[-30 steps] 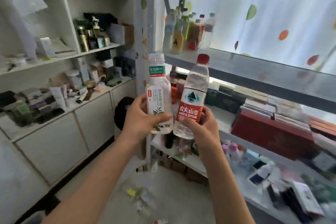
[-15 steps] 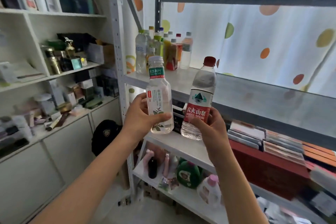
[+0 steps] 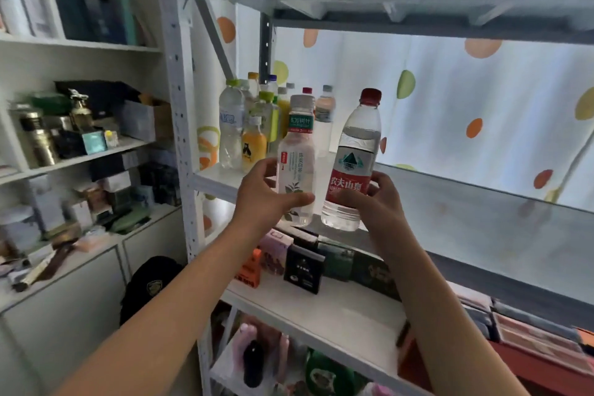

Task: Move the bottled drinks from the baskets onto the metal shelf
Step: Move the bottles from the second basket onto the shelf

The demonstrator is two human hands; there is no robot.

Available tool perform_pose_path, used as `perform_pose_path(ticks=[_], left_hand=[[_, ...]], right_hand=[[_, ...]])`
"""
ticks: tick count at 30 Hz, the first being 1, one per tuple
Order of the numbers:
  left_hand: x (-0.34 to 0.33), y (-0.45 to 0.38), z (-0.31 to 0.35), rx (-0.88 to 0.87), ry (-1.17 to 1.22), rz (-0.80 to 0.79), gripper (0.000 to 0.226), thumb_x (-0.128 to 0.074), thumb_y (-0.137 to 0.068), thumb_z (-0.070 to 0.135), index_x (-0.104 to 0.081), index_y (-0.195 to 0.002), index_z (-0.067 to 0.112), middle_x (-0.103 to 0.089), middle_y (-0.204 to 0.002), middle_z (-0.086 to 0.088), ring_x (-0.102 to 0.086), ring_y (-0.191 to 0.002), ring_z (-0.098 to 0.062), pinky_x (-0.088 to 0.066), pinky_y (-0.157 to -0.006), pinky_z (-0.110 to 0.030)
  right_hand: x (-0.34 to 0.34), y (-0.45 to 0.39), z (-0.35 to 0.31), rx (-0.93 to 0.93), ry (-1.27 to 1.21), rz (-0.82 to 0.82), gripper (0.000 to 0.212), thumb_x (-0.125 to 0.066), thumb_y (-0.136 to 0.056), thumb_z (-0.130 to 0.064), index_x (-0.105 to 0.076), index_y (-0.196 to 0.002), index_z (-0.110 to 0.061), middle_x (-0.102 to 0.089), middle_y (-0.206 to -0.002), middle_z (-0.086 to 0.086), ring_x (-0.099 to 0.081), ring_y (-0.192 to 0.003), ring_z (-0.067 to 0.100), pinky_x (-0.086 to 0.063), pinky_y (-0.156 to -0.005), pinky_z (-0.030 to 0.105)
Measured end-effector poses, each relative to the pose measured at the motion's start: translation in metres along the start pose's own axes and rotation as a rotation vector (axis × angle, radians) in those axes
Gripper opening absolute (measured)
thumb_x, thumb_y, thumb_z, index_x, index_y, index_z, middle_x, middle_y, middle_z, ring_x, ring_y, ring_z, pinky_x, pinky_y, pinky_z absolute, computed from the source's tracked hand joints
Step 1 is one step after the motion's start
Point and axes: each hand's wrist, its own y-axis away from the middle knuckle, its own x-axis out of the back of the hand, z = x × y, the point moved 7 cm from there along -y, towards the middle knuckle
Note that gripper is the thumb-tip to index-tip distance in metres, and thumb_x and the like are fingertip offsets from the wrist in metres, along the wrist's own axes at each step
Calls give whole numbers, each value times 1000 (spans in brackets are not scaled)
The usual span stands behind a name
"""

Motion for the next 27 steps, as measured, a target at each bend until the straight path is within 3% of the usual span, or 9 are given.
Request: perform_pose_path(ticks=[4, 7, 11, 13, 15, 17, 21, 24, 27], left_hand=[[-15, -47, -11, -38, -57, 37, 73, -93, -56, 29, -53, -117, 32, -59, -104, 25, -55, -98, 2, -44, -66, -14], [-27, -82, -23, -15, -72, 83, 73, -93, -55, 31, -57, -118, 27, -63, -103, 20, -58, -94, 2, -46, -64, -13], [-40, -128, -34, -19, -92, 163, 67, -93, -57, 29, -59, -115, 23, -64, -103, 14, -60, -92, 0, -45, -55, -4], [-44, -145, -41, -16, -100, 215, 70, -93, -59, 28, -56, -119, 24, -64, -108, 12, -60, -97, -7, -46, -57, -4], [-50, -160, -49, -18, -105, 254, 78, -93, -59, 27, -50, -124, 23, -63, -113, 8, -60, -101, -12, -52, -68, -9], [-54, -173, -56, -25, -116, 292, 80, -93, -59, 25, -46, -124, 23, -61, -117, 5, -59, -105, -16, -55, -81, -23], [-66, -192, -76, 10, -228, 334, 72, -91, -61, 21, -43, -115, 28, -59, -116, 7, -59, -109, -21, -52, -82, -28], [-74, -202, -86, 36, -372, 355, 74, -90, -61, 22, -46, -120, 22, -60, -123, 1, -58, -113, -24, -54, -91, -42], [-79, -208, -87, 9, -542, 364, 74, -89, -60, 26, -48, -121, 18, -56, -118, -1, -54, -113, -24, -51, -92, -40]], right_hand=[[0, -62, 3, 13, -10, -44, 89, -91, -46, -23, -50, -125, -10, -71, -110, 10, -71, -100, 27, -57, -90, 49], [3, -112, 8, 6, 0, -74, 84, -92, -46, -17, -51, -119, -15, -70, -109, 7, -71, -97, 23, -59, -86, 43], [0, -177, 16, 48, 84, -130, 67, -95, -56, -12, -52, -107, -23, -72, -97, -4, -73, -77, 4, -54, -57, 14], [-4, -204, 20, 70, 130, -139, 70, -95, -57, -14, -52, -112, -20, -71, -95, -8, -70, -72, -4, -50, -51, 9], [-6, -229, 24, 75, 150, -153, 73, -95, -58, -16, -52, -117, -18, -71, -98, -5, -72, -74, 1, -50, -52, 10], [-12, -253, 24, 77, 174, -185, 72, -94, -60, -18, -51, -118, -18, -71, -100, -6, -71, -78, 3, -50, -54, 11], [-19, -285, 15, 124, 227, -230, 71, -93, -64, -26, -48, -119, -21, -65, -95, -16, -67, -77, 1, -48, -56, 12], [-21, -299, 16, 148, 241, -243, 75, -94, -62, -25, -48, -121, -19, -66, -98, -12, -67, -86, 5, -52, -67, 21], [-25, -306, 21, 178, 255, -241, 74, -94, -62, -23, -48, -120, -19, -64, -98, -13, -64, -86, 3, -50, -67, 21]])
